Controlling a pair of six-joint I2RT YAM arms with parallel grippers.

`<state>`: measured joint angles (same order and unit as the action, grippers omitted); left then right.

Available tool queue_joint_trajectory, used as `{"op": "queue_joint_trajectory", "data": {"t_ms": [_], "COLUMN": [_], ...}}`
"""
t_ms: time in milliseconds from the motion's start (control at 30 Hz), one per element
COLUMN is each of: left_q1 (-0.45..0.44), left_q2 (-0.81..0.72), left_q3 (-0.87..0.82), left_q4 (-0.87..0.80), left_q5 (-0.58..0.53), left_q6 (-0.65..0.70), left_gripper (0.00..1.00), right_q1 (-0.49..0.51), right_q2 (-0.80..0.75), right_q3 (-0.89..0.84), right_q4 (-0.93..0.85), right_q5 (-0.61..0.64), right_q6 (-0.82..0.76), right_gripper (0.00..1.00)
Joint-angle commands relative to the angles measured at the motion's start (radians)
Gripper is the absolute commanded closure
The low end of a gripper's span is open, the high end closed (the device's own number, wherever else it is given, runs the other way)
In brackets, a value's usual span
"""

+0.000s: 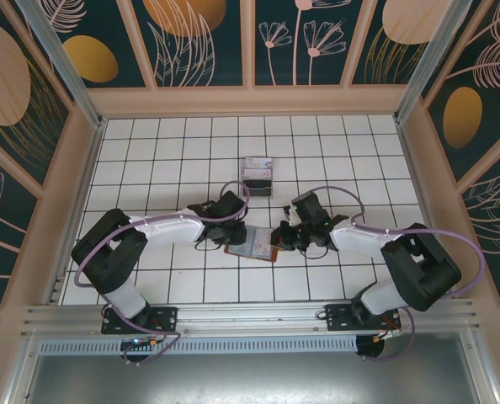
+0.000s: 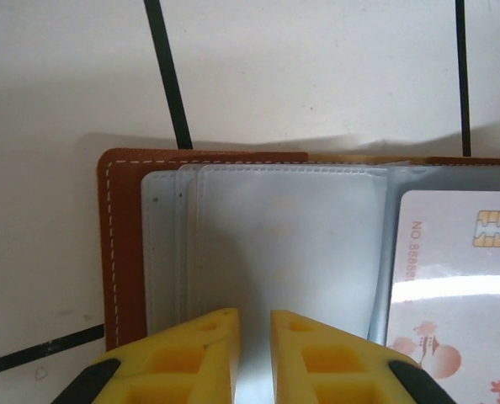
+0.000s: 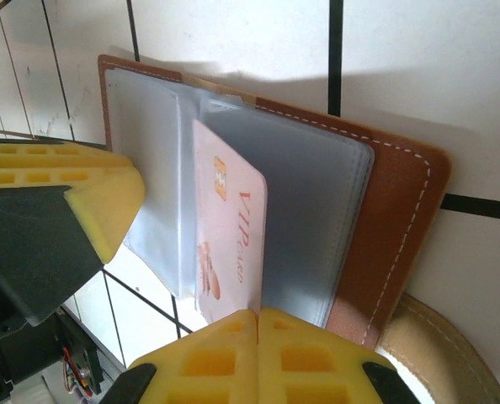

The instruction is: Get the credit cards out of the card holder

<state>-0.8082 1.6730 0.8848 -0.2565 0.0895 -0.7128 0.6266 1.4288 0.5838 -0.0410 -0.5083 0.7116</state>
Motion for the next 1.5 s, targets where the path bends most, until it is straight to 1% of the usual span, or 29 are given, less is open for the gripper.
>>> {"op": "queue_joint_trajectory", "data": {"t_ms": [0, 267, 367, 567, 667, 833, 933, 1000, 1200, 1300, 1467], "left_q1": [0.005, 0.006, 0.006, 0.006, 0.009, 0.027, 0.043, 0.053, 0.057, 0.057, 0.058], "left_q2": [-0.021, -0.059, -0.074, -0.112, -0.124, -0.137, -0.144, -0.149, -0.129, -0.118, -0.109], "left_q3": [-0.024, 0.005, 0.018, 0.007, -0.003, -0.026, -0.055, -0.077, -0.106, -0.118, -0.129], "left_q4": [-0.018, -0.026, -0.026, -0.031, -0.039, -0.065, -0.082, -0.082, -0.081, -0.072, -0.055], "left_q5": [-0.034, -0.044, -0.052, -0.099, -0.119, -0.156, -0.184, -0.18, -0.12, -0.078, 0.001], "left_q6": [-0.037, -0.034, -0.033, -0.025, -0.018, -0.003, 0.001, 0.004, 0.028, 0.05, 0.088], "left_gripper": [0.79, 0.78, 0.77, 0.77, 0.77, 0.77, 0.77, 0.77, 0.78, 0.79, 0.82], "right_q1": [-0.01, -0.019, -0.023, -0.022, -0.022, -0.023, -0.022, -0.019, -0.02, -0.021, -0.026], "right_q2": [-0.032, -0.045, -0.043, -0.019, 0.012, 0.037, 0.056, 0.071, 0.109, 0.134, 0.207], "right_q3": [0.045, 0.153, 0.208, 0.339, 0.405, 0.478, 0.514, 0.53, 0.613, 0.66, 0.738], "right_q4": [-0.112, -0.275, -0.326, -0.414, -0.442, -0.454, -0.461, -0.468, -0.526, -0.574, -0.633], "right_q5": [0.043, 0.119, 0.155, 0.24, 0.247, 0.313, 0.326, 0.321, 0.337, 0.347, 0.412], "right_q6": [-0.054, -0.157, -0.223, -0.413, -0.53, -0.709, -0.845, -0.976, -1.28, -1.405, -1.532], "right_gripper": [1.0, 1.0, 1.0, 1.0, 1.0, 1.0, 1.0, 1.0, 1.0, 1.0, 1.0]}}
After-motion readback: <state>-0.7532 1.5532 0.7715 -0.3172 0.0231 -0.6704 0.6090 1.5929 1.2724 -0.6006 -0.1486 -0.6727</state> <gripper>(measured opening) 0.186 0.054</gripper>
